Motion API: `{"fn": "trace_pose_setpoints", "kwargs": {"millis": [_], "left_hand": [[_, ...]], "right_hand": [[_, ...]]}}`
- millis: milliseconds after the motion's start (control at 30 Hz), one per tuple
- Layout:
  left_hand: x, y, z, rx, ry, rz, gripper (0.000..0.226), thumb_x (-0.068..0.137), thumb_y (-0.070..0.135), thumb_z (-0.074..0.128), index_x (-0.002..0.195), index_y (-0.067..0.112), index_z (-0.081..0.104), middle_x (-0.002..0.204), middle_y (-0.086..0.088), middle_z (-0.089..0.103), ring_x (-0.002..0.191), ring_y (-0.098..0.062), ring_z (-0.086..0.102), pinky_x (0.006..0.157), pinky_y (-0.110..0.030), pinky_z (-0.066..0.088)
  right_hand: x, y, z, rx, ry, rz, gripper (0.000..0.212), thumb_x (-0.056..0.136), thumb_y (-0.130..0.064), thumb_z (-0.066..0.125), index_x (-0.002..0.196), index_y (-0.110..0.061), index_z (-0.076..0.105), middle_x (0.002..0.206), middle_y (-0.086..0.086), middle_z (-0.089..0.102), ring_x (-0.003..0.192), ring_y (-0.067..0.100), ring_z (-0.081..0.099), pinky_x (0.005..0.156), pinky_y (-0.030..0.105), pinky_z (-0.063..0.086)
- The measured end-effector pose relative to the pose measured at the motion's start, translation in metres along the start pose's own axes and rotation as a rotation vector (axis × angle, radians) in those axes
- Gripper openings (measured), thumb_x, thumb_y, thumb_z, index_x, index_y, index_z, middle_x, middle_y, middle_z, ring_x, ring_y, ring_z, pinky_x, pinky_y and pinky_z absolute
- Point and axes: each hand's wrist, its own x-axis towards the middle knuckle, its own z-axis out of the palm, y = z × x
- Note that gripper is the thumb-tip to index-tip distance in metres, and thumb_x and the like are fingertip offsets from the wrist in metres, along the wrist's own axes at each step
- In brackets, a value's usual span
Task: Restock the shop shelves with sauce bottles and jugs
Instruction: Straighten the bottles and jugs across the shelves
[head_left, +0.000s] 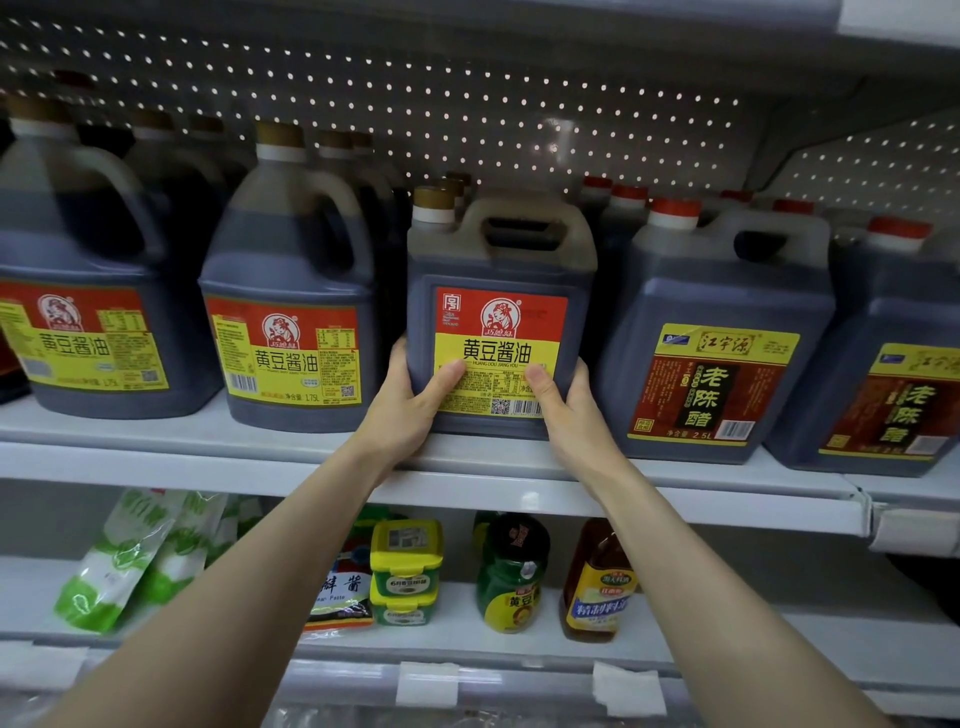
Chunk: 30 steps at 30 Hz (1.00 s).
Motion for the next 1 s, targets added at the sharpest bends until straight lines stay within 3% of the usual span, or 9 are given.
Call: {"fn": "trace_pose_setpoints", "kwargs": {"millis": [167,400,600,667,800,900,1000], "left_hand": [[0.001,0.000,0.000,-0.002,-0.006,-0.009,0.053,0.090,0.038,0.057,0.137,0.027,0.033,0.117,0.011,0.059,0.108,-0.005,0.059,0.096,-0.028,0.046],[0.000,0.005,-0.002,0.020,-0.022,-0.034,0.051,0.091,0.036,0.057,0.136,0.027,0.033,0.115,0.015,0.059,0.104,0.000,0.058,0.087,-0.018,0.046],[-0.010,0.008,-0.005,0.119,0.020,-0.085,0.064,0.090,0.045,0.058,0.144,0.022,0.033,0.133,0.006,0.055,0.120,-0.014,0.053,0.106,-0.038,0.042],[-0.020,0.012,-0.005,0.138,0.025,-0.099,0.068,0.090,0.046,0.057,0.147,0.022,0.029,0.140,0.005,0.050,0.127,-0.015,0.048,0.110,-0.041,0.038],[-0.051,0.028,0.003,0.171,0.071,-0.092,0.074,0.093,0.039,0.055,0.152,0.014,0.017,0.156,-0.002,0.027,0.142,-0.017,0.027,0.116,-0.035,0.025],[-0.073,0.039,0.014,0.202,0.121,-0.057,0.068,0.094,0.038,0.055,0.149,0.014,0.023,0.151,-0.005,0.030,0.137,-0.019,0.034,0.113,-0.038,0.030],[-0.080,0.049,0.035,0.185,0.082,-0.030,0.062,0.093,0.036,0.057,0.145,0.014,0.030,0.141,-0.005,0.042,0.128,-0.019,0.043,0.108,-0.039,0.036]], "right_hand": [[0.001,0.001,0.001,-0.001,0.006,0.008,0.067,0.093,-0.050,0.047,0.149,-0.025,0.022,0.139,-0.006,0.051,0.127,0.013,0.049,0.109,0.035,0.039],[-0.004,-0.005,0.002,-0.017,0.026,0.034,0.066,0.093,-0.051,0.048,0.149,-0.025,0.025,0.138,-0.006,0.053,0.126,0.014,0.050,0.109,0.036,0.039],[-0.024,-0.015,-0.004,-0.072,0.046,0.034,0.074,0.087,-0.066,0.046,0.148,-0.027,0.031,0.143,-0.008,0.050,0.132,0.013,0.045,0.113,0.040,0.034],[-0.037,-0.024,-0.009,-0.023,0.049,0.046,0.073,0.089,-0.061,0.048,0.150,-0.024,0.029,0.149,-0.007,0.042,0.135,0.011,0.040,0.114,0.032,0.030],[-0.065,-0.033,-0.030,0.032,0.087,0.042,0.056,0.097,-0.035,0.050,0.147,-0.014,0.034,0.149,0.000,0.041,0.125,0.001,0.041,0.093,0.007,0.032],[-0.083,-0.037,-0.049,0.024,0.137,0.031,0.049,0.097,-0.032,0.053,0.141,-0.013,0.043,0.138,-0.002,0.051,0.115,0.000,0.046,0.077,-0.004,0.037],[-0.095,-0.035,-0.072,0.024,0.183,0.039,0.047,0.096,-0.032,0.054,0.139,-0.014,0.045,0.129,-0.005,0.053,0.112,0.002,0.048,0.073,-0.004,0.038]]}}
